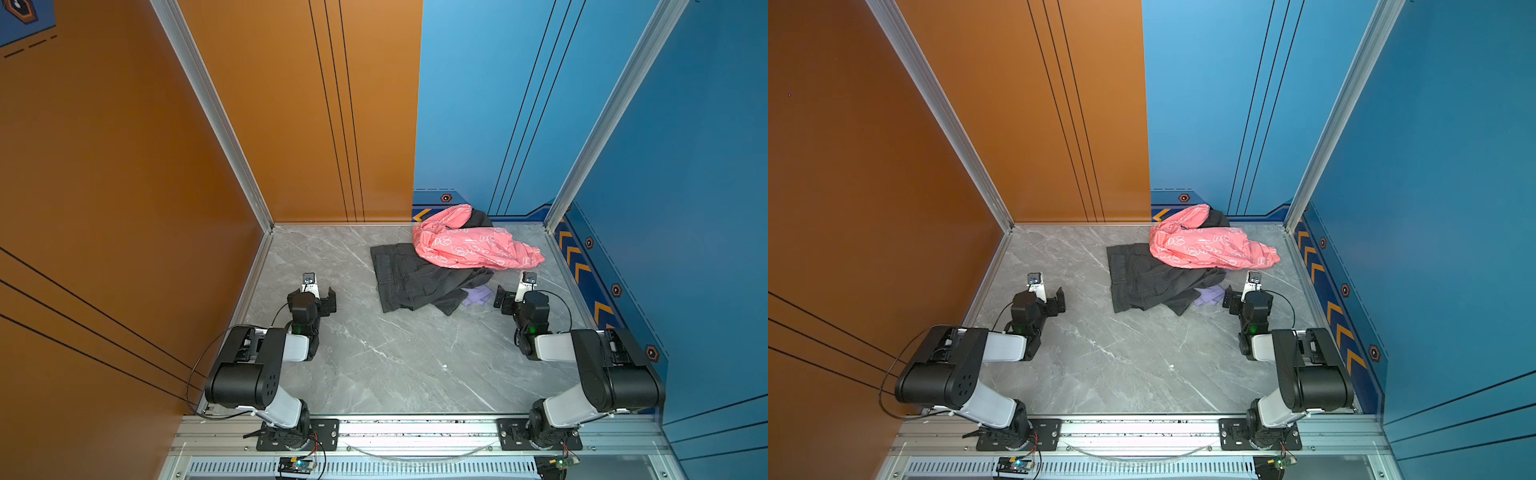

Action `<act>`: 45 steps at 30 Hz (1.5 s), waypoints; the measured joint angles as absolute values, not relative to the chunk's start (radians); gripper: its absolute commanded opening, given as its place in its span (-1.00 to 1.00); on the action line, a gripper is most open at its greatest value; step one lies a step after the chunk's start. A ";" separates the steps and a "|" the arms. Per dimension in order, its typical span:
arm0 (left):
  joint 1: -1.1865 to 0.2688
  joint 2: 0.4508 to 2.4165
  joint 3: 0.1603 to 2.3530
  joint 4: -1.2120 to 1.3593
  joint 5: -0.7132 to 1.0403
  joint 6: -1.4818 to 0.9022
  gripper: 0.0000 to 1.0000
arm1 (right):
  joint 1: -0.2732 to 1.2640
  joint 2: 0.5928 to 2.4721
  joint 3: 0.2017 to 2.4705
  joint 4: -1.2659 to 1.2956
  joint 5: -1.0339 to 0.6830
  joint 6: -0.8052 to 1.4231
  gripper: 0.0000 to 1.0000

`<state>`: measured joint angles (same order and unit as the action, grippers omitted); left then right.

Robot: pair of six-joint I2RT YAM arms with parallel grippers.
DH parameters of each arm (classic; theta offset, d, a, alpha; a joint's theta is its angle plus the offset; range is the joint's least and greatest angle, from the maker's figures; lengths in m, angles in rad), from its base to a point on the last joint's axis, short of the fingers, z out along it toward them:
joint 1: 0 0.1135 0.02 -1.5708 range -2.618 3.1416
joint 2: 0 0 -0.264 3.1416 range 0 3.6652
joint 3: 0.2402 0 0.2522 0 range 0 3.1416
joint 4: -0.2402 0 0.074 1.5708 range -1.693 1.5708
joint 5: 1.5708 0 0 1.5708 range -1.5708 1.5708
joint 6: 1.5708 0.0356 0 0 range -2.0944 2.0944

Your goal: Pick out a specific cloth from the pile

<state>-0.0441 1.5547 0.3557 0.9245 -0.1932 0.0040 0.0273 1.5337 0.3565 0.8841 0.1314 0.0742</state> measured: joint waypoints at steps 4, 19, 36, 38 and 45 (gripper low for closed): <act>-0.044 1.555 0.356 0.925 -0.193 0.004 0.96 | 0.027 1.534 0.356 0.884 0.131 0.074 1.00; -0.239 1.129 0.335 0.718 -0.381 0.057 0.96 | 0.083 1.177 0.355 0.681 0.189 0.080 1.00; -0.323 0.858 0.726 -0.050 -0.082 -0.047 0.96 | 0.095 0.915 0.520 0.102 0.104 0.280 1.00; -0.323 0.850 0.726 -0.111 -0.013 -0.030 0.96 | 0.091 0.942 0.534 0.080 0.079 0.308 1.00; -0.323 0.760 0.682 -0.226 0.088 0.030 0.96 | 0.084 1.081 0.574 0.043 0.028 0.404 0.97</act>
